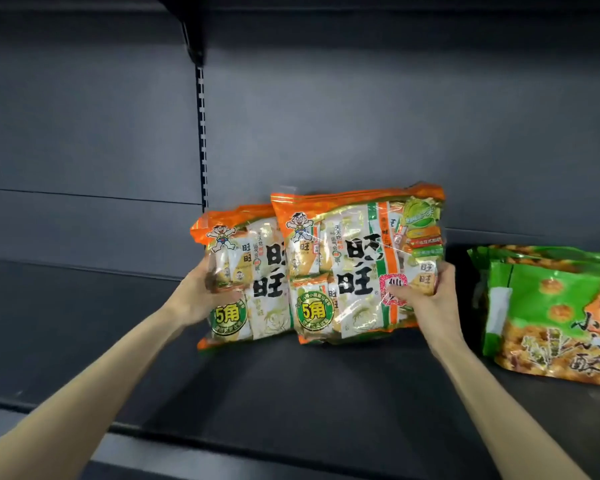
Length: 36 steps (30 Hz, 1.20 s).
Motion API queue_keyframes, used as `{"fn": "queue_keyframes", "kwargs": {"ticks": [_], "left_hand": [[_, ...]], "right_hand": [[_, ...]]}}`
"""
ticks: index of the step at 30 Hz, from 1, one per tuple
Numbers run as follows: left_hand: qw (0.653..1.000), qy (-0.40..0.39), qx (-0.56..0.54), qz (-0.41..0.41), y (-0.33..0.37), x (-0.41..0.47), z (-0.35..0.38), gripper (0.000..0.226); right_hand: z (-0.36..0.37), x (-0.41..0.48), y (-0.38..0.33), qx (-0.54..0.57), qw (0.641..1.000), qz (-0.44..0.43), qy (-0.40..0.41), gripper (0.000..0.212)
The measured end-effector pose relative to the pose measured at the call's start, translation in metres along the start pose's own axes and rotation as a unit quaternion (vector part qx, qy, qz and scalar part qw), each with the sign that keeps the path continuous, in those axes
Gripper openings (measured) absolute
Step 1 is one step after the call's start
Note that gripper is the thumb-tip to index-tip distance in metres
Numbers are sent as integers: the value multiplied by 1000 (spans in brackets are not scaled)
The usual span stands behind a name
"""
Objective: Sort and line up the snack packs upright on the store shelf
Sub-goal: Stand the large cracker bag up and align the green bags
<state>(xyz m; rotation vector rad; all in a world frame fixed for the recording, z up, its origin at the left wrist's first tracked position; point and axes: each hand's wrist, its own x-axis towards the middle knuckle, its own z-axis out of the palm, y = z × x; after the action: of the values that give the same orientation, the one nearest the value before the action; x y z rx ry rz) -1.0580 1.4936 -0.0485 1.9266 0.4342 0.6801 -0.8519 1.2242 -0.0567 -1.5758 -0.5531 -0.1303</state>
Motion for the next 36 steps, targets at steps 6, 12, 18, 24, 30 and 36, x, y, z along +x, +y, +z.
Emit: {"fn": "queue_keyframes", "kwargs": {"ticks": [6, 12, 18, 24, 30, 36], "left_hand": [[996, 77, 29, 29, -13, 39, 16, 63], [995, 79, -13, 52, -15, 53, 42, 30], [980, -12, -199, 0, -8, 66, 47, 51], [999, -26, -20, -22, -33, 66, 53, 132], [997, -74, -28, -24, -54, 67, 43, 147], [989, -126, -79, -13, -50, 60, 43, 85]], "right_hand": [[7, 7, -3, 7, 1000, -5, 23, 59], [16, 16, 0, -20, 999, 26, 40, 59], [35, 26, -7, -23, 999, 46, 8, 64], [56, 18, 7, -12, 991, 102, -87, 69], [49, 21, 18, 73, 958, 149, -234, 70], [51, 22, 23, 21, 960, 110, -258, 57]]}}
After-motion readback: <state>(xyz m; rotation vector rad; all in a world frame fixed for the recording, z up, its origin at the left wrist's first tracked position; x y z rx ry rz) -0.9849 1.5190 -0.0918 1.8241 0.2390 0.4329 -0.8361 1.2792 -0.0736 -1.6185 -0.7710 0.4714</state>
